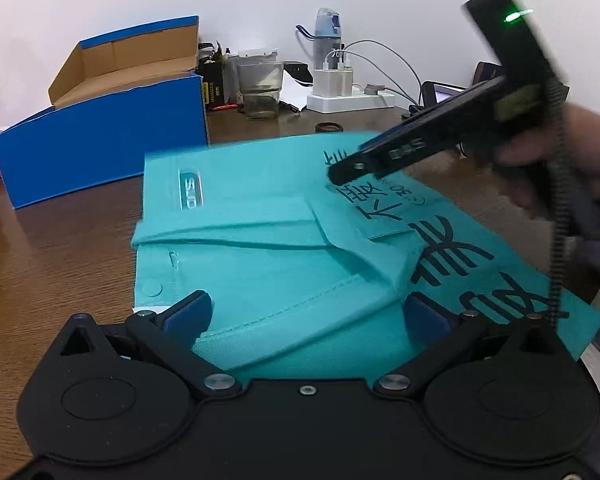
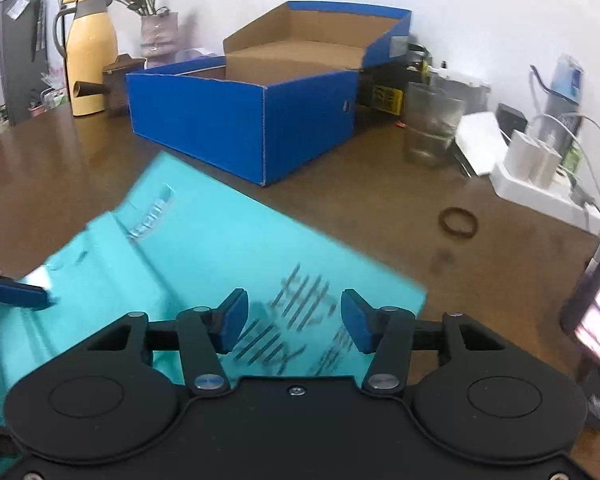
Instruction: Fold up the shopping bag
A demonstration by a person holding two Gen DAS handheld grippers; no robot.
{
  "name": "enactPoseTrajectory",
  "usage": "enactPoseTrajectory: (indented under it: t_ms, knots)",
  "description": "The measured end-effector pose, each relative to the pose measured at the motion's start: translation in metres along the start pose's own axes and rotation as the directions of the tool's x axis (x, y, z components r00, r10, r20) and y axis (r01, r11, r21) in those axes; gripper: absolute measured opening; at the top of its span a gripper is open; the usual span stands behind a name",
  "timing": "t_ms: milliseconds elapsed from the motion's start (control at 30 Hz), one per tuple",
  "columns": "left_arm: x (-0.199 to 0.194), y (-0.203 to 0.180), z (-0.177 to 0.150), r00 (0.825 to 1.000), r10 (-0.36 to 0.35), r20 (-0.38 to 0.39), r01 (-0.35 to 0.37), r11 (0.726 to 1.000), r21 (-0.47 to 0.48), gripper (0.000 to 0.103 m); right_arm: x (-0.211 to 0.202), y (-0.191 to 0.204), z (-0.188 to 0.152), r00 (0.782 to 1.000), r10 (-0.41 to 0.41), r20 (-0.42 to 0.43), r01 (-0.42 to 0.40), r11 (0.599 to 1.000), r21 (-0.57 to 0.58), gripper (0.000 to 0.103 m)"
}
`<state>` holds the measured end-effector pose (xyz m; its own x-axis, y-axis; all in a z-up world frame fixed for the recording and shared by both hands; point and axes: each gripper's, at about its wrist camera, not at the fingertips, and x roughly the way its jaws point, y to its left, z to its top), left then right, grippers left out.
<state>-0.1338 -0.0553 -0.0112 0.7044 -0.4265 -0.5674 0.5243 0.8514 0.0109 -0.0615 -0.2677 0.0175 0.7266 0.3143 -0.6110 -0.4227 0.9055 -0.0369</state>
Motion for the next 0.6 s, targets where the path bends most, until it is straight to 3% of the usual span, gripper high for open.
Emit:
enactPoseTrajectory:
  t_ms: [367, 600]
  knots:
    - [-0.006, 0.011, -0.008, 0.999, -0.048, 0.014, 0.048, 0.999, 0.018, 0.103, 0.016, -0.008, -0.008, 0.999, 0.002, 0.035, -0.003, 0.999, 0.032, 0.057]
    - [-0.038, 0.012, -0.034, 0.980, -0.188, 0.066, 0.176, 0.972, 0.156, 0.103, 0.016, -0.007, -0.005, 1.000, -0.005, 0.018, 0.004, 1.000, 0.024, 0.057]
